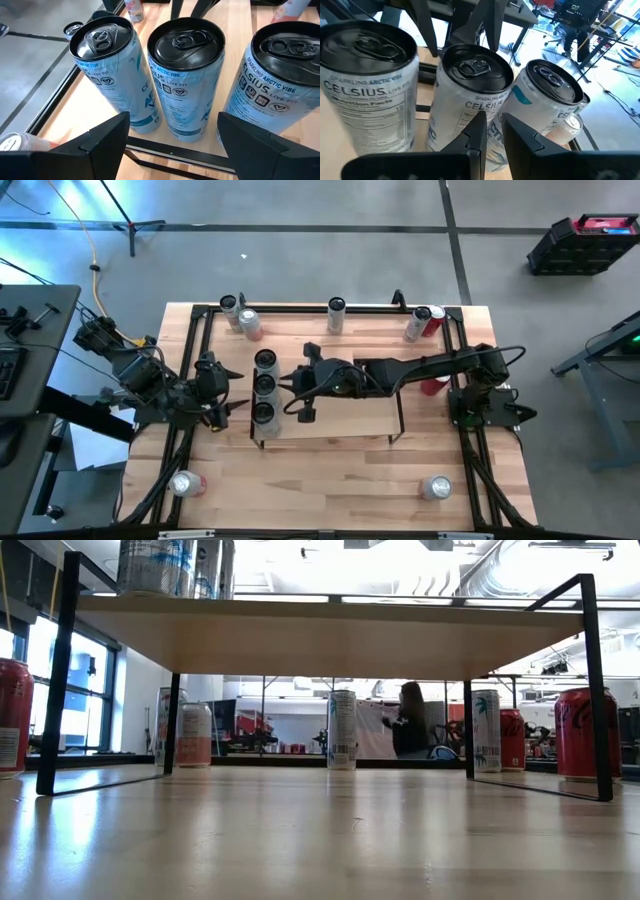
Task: Place canned beverage on shelf
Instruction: Adjust the white blue soda cans on the shelf
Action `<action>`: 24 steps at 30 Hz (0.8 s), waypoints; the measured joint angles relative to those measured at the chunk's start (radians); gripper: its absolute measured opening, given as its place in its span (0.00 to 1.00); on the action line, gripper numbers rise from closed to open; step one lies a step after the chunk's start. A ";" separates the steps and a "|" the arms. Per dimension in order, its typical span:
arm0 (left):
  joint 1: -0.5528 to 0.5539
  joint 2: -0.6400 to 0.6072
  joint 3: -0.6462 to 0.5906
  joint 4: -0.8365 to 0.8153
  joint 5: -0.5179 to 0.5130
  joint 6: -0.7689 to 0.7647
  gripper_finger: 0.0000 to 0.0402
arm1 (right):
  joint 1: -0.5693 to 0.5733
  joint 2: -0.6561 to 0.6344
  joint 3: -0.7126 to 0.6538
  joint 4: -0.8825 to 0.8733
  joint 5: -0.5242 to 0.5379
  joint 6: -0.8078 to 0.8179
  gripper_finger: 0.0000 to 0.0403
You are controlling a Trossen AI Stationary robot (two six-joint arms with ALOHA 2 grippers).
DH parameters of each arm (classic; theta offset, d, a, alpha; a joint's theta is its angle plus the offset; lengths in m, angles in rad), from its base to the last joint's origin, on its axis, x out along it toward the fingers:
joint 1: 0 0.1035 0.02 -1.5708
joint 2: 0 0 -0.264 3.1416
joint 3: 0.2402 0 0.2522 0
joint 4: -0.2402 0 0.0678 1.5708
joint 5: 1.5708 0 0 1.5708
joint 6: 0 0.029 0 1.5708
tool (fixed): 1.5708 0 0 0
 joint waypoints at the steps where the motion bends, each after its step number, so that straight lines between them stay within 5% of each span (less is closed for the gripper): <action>1: 0.000 0.000 0.000 0.000 0.000 0.000 0.72 | 0.000 0.000 0.000 0.004 -0.001 0.000 0.11; 24: -0.059 0.006 0.000 -0.027 0.097 -0.063 0.72 | 0.118 -0.025 0.000 -0.108 -0.001 0.068 0.11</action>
